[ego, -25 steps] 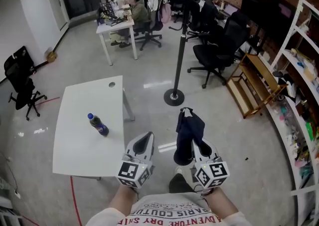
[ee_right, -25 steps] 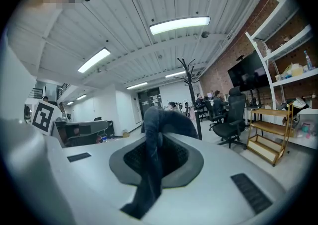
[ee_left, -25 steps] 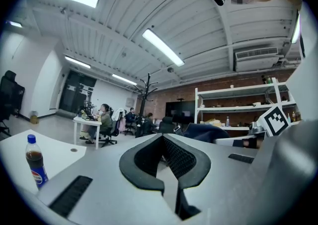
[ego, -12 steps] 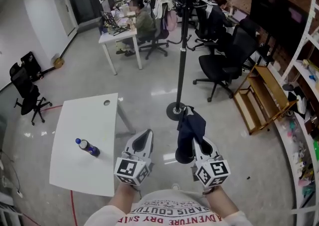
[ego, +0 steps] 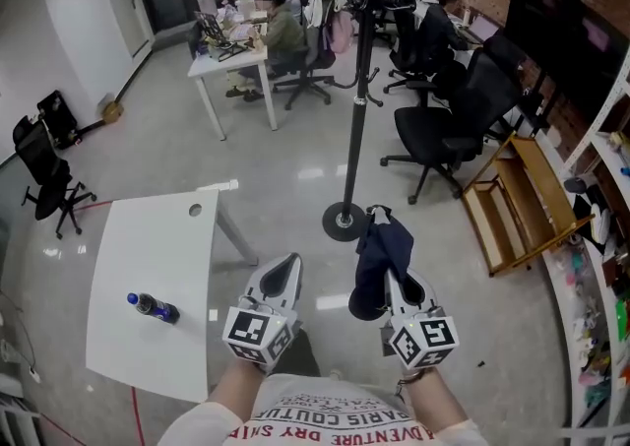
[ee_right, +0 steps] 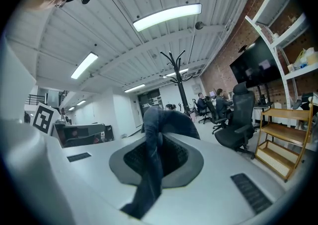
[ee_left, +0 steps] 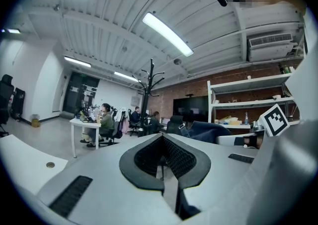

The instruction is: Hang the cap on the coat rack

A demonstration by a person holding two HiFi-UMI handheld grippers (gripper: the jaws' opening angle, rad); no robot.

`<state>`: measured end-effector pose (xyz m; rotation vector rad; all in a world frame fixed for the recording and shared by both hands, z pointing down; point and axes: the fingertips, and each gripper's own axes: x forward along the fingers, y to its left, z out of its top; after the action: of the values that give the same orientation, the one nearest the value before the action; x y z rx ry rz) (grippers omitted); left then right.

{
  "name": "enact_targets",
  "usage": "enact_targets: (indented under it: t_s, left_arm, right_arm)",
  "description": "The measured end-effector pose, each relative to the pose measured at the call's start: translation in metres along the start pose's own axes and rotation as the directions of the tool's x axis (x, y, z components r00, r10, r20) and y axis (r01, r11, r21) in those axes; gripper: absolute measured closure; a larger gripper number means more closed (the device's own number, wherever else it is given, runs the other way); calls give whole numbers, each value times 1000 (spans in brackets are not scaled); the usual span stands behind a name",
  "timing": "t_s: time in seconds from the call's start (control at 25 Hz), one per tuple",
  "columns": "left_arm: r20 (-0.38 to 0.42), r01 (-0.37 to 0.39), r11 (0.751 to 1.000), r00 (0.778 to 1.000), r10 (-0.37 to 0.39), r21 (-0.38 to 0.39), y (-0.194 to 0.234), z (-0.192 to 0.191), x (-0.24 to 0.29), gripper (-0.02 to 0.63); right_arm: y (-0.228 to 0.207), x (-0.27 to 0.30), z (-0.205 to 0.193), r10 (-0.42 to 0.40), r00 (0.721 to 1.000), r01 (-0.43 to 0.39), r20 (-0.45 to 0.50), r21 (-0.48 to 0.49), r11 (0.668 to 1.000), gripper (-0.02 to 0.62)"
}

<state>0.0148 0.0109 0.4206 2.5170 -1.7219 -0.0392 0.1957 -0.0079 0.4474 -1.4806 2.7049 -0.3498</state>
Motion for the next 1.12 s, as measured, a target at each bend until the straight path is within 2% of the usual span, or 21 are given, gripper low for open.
enact_targets:
  t_s: [0.24, 0.56, 0.68, 0.96, 1.12]
  left_arm:
    - [23, 55, 998, 998, -56, 42, 46, 10, 70, 601]
    - [57, 130, 991, 990, -130, 8, 148, 38, 185, 601]
    - [74, 134, 991, 988, -135, 11, 189, 53, 220, 601]
    - [80, 163, 986, 983, -165, 37, 249, 64, 281, 601]
    - [79, 175, 984, 982, -174, -8, 268, 64, 306, 601]
  right_arm:
    - [-18, 81, 12, -31, 999, 31, 12, -13, 999, 566]
    - [-39, 214, 46, -110, 993, 111, 46, -30, 993, 566]
    - [-42, 261, 61, -133, 989, 136, 68, -45, 990, 566]
    - [-54, 351, 81, -151, 986, 157, 69, -85, 984, 566]
    - [-57, 386, 100, -136, 987, 147, 89, -127, 981, 566]
